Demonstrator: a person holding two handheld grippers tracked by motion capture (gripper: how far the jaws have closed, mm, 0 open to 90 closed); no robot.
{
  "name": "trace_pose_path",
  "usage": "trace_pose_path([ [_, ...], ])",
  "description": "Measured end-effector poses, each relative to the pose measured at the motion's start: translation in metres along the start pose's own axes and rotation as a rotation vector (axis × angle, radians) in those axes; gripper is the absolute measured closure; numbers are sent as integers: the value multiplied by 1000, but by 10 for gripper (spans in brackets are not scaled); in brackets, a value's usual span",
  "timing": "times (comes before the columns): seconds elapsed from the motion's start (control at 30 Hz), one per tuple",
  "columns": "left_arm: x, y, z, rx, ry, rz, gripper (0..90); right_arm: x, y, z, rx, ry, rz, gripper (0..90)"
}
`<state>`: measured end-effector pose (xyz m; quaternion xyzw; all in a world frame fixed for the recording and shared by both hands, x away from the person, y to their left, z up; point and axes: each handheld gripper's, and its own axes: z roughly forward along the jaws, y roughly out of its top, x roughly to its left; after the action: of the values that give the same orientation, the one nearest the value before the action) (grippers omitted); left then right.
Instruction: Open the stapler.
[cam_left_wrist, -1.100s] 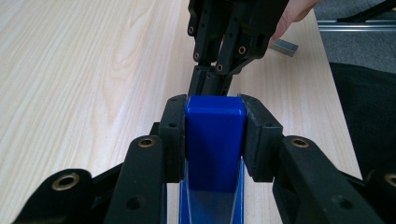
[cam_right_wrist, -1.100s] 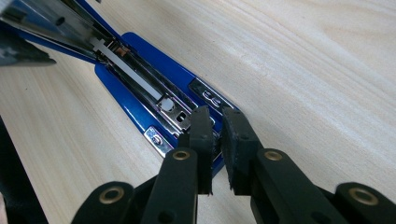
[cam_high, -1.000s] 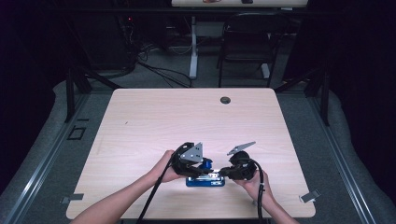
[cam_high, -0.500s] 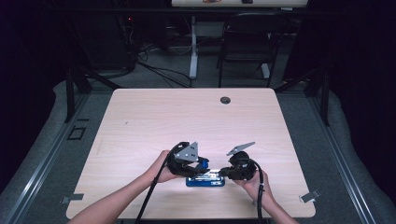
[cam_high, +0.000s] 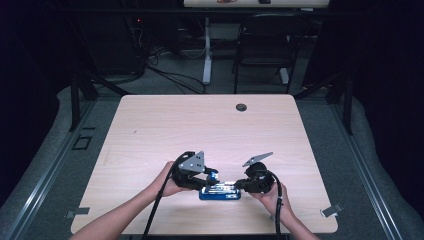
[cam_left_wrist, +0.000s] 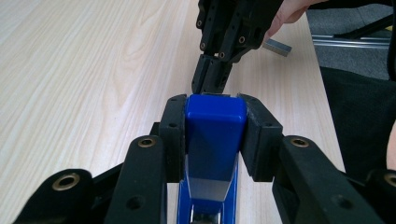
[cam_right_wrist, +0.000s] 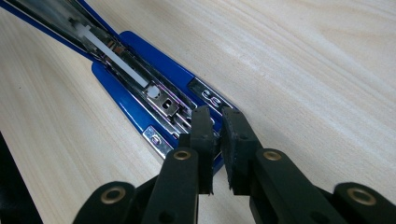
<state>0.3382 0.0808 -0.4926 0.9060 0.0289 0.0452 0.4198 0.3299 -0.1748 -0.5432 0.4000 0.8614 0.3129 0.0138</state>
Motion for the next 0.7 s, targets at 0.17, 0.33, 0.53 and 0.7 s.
trace_pose_path([
  [0.17,0,-7,-8,-11,0,-19,658,-1,0,0,2,1,1,840],
  [0.33,0,-11,-12,-16,1,-27,659,-1,0,0,4,3,2,840],
  [0.53,-1,-20,-21,-25,6,-45,659,0,0,0,-2,-2,2,840],
  [0.7,-1,-27,-23,-55,4,-53,658,0,0,0,-1,-3,2,840],
])
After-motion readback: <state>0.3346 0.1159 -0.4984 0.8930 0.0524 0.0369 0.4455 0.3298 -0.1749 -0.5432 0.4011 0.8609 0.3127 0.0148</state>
